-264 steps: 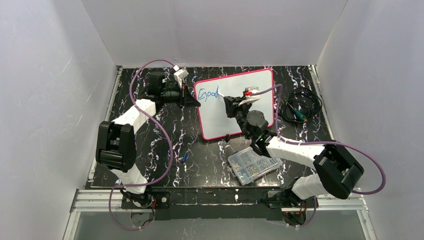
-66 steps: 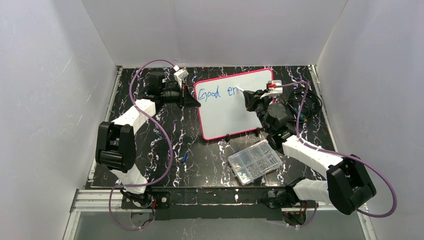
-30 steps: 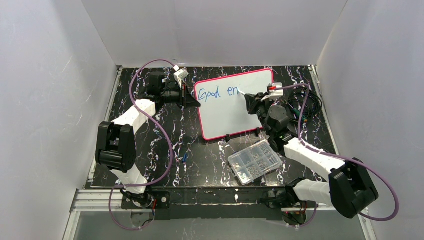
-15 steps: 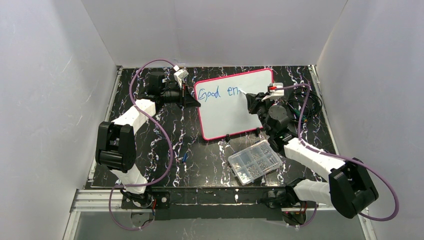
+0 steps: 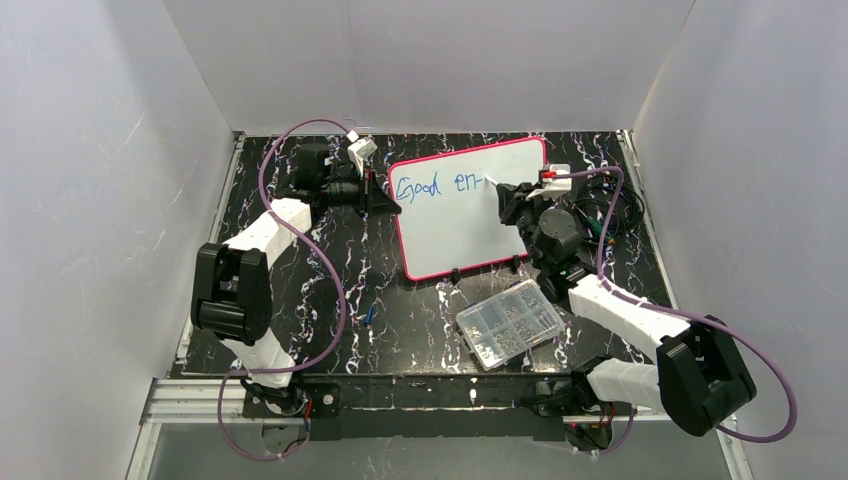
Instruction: Write a sentence on the whiteboard
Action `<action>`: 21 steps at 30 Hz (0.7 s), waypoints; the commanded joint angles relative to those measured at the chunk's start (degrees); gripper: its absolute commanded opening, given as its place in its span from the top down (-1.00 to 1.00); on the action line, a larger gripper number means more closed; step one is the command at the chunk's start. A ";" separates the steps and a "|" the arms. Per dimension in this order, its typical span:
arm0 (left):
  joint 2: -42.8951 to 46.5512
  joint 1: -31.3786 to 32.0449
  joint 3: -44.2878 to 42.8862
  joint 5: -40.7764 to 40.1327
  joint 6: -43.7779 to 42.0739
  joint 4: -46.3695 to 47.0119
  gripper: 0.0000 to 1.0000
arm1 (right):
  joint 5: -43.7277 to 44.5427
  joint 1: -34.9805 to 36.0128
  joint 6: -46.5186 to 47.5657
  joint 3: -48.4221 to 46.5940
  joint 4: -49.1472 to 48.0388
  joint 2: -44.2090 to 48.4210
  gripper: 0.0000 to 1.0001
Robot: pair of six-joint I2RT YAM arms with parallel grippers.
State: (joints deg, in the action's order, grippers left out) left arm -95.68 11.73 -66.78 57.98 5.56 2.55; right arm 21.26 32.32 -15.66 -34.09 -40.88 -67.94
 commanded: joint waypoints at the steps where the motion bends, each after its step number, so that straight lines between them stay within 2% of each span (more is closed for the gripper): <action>1: 3.86 -0.04 -0.90 2.14 -0.53 0.09 1.00 | -0.89 -0.15 0.90 -3.24 -4.12 -1.10 0.97; 12: 3.83 -0.04 -0.98 2.15 -0.50 0.09 1.00 | -3.95 -0.15 0.73 -3.17 -3.84 -2.00 0.97; 21: 3.75 -0.04 -1.06 2.23 -0.47 0.09 1.00 | -4.50 -0.06 -1.26 1.86 -1.77 0.71 0.97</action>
State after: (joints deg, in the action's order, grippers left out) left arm -95.68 11.73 -66.78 57.95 5.58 2.52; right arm 17.15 32.32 -16.08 -34.44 -42.52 -69.17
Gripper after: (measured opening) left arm 0.075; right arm 0.197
